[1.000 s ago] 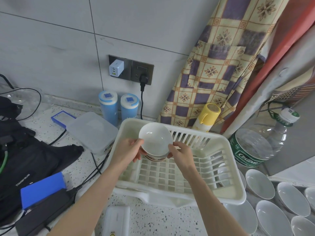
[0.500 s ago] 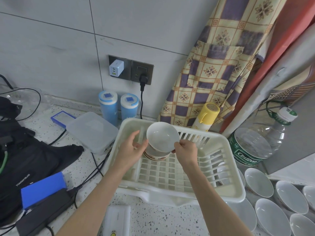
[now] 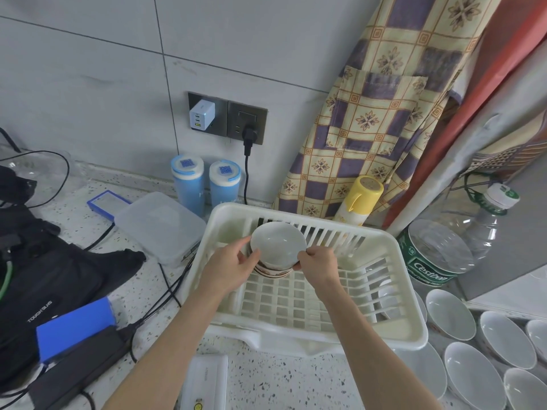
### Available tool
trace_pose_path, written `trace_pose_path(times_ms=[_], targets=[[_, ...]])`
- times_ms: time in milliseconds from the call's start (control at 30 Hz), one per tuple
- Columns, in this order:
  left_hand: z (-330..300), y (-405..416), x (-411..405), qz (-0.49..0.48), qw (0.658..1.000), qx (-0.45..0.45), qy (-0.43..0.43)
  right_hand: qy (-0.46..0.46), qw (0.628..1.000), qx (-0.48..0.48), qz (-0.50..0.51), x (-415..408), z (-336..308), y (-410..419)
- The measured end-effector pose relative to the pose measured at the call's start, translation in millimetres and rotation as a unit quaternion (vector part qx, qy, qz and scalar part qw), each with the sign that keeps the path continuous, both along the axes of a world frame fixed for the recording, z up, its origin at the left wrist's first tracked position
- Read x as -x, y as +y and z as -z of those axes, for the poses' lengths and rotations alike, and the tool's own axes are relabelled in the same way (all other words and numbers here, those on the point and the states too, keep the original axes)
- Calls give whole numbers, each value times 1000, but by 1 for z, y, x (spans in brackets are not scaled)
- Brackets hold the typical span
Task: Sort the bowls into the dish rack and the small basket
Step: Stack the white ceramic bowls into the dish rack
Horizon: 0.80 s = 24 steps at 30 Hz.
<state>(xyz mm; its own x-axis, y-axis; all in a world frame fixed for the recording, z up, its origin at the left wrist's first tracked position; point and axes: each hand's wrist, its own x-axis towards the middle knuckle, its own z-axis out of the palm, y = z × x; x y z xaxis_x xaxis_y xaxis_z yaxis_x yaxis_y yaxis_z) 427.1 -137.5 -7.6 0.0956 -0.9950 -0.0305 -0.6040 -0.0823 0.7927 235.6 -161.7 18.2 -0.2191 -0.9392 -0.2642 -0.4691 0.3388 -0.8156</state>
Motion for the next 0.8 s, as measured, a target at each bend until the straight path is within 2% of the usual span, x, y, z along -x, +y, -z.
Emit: trace_pose_path(times_ms=[300, 633, 800], targets=[[4, -3, 0, 18, 998, -26, -57, -28, 999, -22, 7, 1, 3, -2], [8, -4, -1, 18, 997, -35, -73, -84, 995, -52, 33, 10, 11, 0], [9, -4, 0, 15, 996, -34, -81, -131, 983, -124, 24, 14, 18, 12]])
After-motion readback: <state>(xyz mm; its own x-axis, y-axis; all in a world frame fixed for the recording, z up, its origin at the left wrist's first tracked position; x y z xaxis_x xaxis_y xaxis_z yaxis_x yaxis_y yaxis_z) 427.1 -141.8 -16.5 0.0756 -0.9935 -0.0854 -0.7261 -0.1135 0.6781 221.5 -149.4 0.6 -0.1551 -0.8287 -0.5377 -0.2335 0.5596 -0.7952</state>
